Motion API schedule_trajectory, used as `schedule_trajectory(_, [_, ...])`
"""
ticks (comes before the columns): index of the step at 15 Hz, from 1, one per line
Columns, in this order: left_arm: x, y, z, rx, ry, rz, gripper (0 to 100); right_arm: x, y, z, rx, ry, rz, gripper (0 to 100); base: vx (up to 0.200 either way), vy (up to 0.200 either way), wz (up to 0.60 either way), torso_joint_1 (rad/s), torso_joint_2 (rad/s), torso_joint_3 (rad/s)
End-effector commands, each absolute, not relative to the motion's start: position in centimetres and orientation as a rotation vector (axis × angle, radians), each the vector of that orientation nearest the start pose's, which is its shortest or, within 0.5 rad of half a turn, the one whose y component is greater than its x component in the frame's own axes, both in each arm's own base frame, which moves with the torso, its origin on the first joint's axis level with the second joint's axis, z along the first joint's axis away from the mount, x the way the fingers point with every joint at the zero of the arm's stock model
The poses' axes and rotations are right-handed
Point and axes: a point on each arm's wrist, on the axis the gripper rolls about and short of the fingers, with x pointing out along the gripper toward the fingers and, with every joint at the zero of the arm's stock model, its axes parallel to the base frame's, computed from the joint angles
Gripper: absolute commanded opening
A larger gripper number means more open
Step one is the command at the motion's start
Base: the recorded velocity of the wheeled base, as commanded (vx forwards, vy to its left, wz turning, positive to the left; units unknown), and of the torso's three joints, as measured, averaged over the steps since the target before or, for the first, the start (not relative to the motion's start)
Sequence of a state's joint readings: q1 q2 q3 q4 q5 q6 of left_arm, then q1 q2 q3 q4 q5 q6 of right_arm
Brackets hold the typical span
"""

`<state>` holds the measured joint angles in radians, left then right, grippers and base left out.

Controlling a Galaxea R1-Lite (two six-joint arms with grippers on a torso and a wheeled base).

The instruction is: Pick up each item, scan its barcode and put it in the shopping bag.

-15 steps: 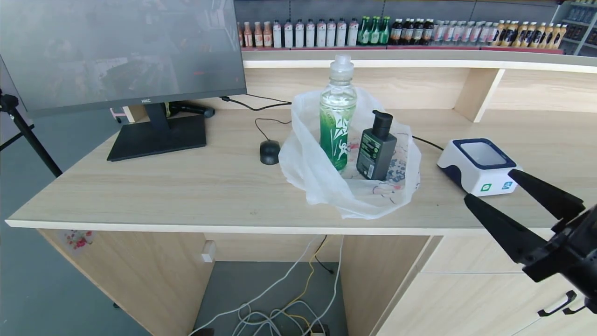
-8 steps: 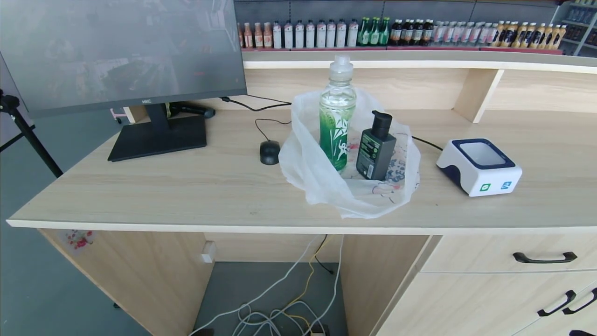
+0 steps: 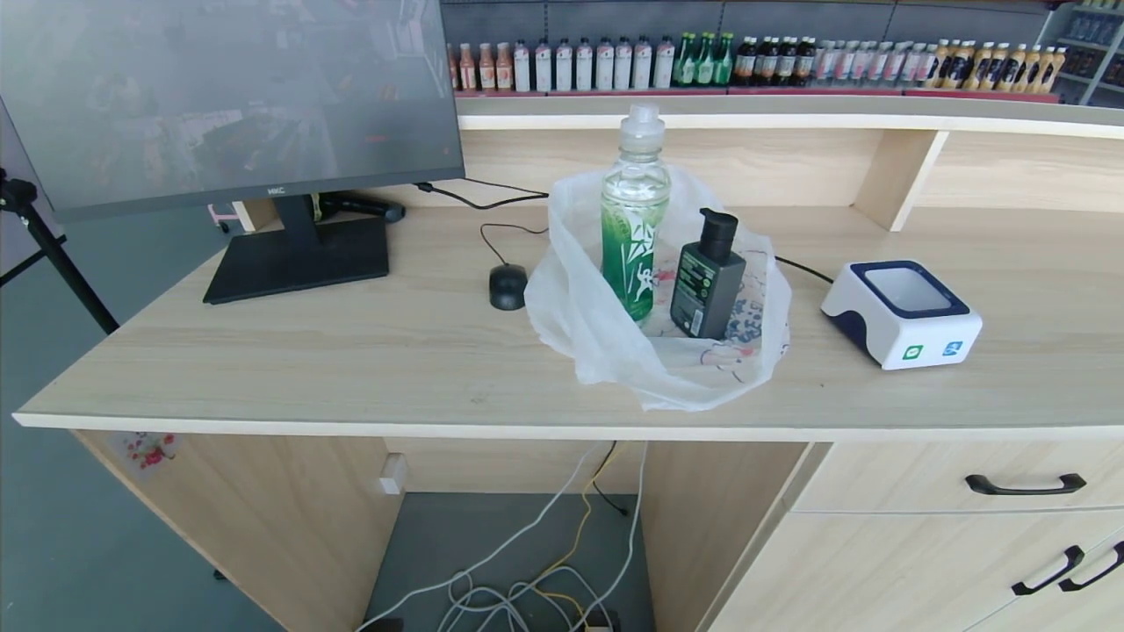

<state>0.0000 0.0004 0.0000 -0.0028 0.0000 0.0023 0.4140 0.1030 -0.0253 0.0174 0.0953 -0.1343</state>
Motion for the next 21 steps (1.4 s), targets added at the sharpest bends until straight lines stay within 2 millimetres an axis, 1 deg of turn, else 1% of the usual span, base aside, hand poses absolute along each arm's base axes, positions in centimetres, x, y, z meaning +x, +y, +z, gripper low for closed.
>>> schedule_trajectory(1, [-2.3,0.0,7.6,0.003,-0.003,0.0,100,-1.5,-0.2,8.3,-0.148,0.087,0.393,100,0.0,0.0,0.0,0.0,0.0,0.0])
schedule_trajectory(3, [-2.3,0.0,7.6,0.003,-0.003,0.0,100,-1.4,0.0,8.4,-0.14,0.114,0.24,100,0.0,0.0,0.0,0.0,0.0,0.0])
schedule_trajectory(6, [-2.3,0.0,7.6,0.003,-0.003,0.0,100,-1.3,0.2,8.4,-0.132,0.128,0.113,100,0.0,0.0,0.0,0.0,0.0,0.0])
schedule_trajectory(9, [-2.3,0.0,7.6,0.002,-0.003,0.0,100,-1.8,0.2,8.3,-0.134,0.075,0.099,100,0.0,0.0,0.0,0.0,0.0,0.0])
schedule_trajectory(12, [-2.3,0.0,7.6,0.002,-0.003,0.0,100,-2.5,0.2,8.1,-0.134,-0.018,0.11,100,0.0,0.0,0.0,0.0,0.0,0.0])
schedule_trajectory(15, [-2.3,0.0,7.6,0.0,-0.003,0.0,100,-2.4,0.2,8.0,-0.087,-0.037,0.103,100,0.0,0.0,0.0,0.0,0.0,0.0])
schedule_trajectory(17, [-2.3,0.0,7.6,0.0,-0.003,0.0,100,-2.3,0.1,7.6,-0.075,-0.009,0.047,100,0.0,0.0,0.0,0.0,0.0,0.0])
schedule_trajectory(21, [-2.3,0.0,7.6,0.0,-0.003,0.0,100,-2.3,0.0,7.5,-0.017,0.0,0.018,100,0.0,0.0,0.0,0.0,0.0,0.0])
